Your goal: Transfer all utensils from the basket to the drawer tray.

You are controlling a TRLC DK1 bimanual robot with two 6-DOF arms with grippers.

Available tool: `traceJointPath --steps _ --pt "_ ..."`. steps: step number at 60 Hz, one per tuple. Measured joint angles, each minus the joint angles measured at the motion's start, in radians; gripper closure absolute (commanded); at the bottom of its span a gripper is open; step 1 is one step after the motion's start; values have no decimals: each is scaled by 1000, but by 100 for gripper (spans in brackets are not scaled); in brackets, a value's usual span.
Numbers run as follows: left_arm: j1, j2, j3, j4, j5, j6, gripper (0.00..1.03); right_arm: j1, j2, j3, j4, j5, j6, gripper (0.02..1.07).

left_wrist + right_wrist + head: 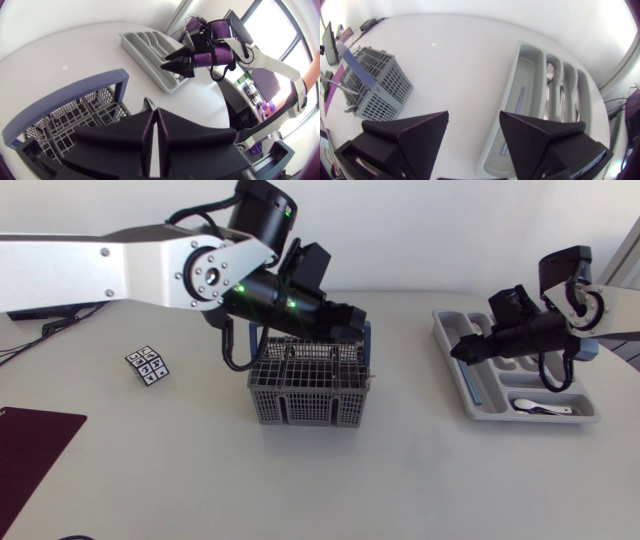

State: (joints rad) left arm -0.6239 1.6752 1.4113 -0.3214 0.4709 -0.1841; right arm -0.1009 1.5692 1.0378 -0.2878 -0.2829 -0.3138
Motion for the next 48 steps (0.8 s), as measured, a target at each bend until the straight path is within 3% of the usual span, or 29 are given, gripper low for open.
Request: traceJointPath --steps 15,36,48 --pt "35 -131 -45 17 77 0 100 35 -206 -69 -5 -74 0 20" --pt "59 -222 -77 -26 199 5 100 124 -438 -130 -56 -329 -9 18" --pt "57 -222 -90 -88 282 34 100 270 -535 -182 -83 -349 -50 18"
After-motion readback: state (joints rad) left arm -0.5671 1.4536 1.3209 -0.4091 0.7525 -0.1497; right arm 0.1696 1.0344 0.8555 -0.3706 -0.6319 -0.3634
